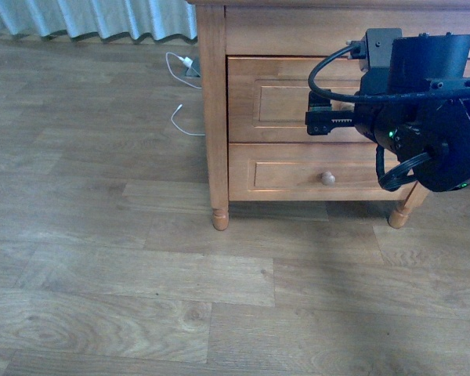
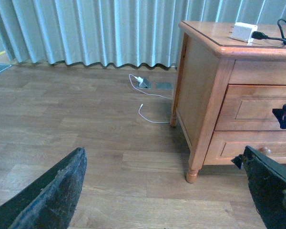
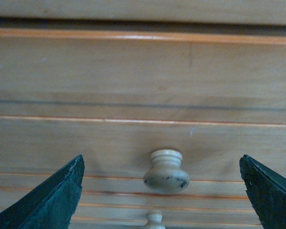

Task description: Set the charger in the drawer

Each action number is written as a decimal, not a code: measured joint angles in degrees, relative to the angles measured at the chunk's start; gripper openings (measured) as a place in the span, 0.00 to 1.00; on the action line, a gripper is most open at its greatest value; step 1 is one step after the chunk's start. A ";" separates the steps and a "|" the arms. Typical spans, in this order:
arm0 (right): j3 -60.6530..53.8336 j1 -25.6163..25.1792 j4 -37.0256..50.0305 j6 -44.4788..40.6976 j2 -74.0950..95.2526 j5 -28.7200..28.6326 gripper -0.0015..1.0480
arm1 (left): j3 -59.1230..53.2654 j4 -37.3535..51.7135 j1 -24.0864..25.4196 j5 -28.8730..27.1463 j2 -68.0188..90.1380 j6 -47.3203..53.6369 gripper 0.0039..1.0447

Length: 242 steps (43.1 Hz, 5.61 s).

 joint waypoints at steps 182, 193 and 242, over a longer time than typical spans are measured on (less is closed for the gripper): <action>-71.47 -11.23 -29.42 -0.96 -117.02 -5.99 0.08 | 0.00 0.00 0.00 0.00 0.00 -0.02 0.95; -72.72 -11.23 -30.93 -1.27 -120.06 -5.99 0.20 | 0.00 0.00 0.00 0.00 0.00 0.00 0.95; -72.74 -11.23 -30.97 -1.25 -120.06 -5.99 0.92 | 40.92 20.74 -20.04 -19.52 73.88 -5.92 0.95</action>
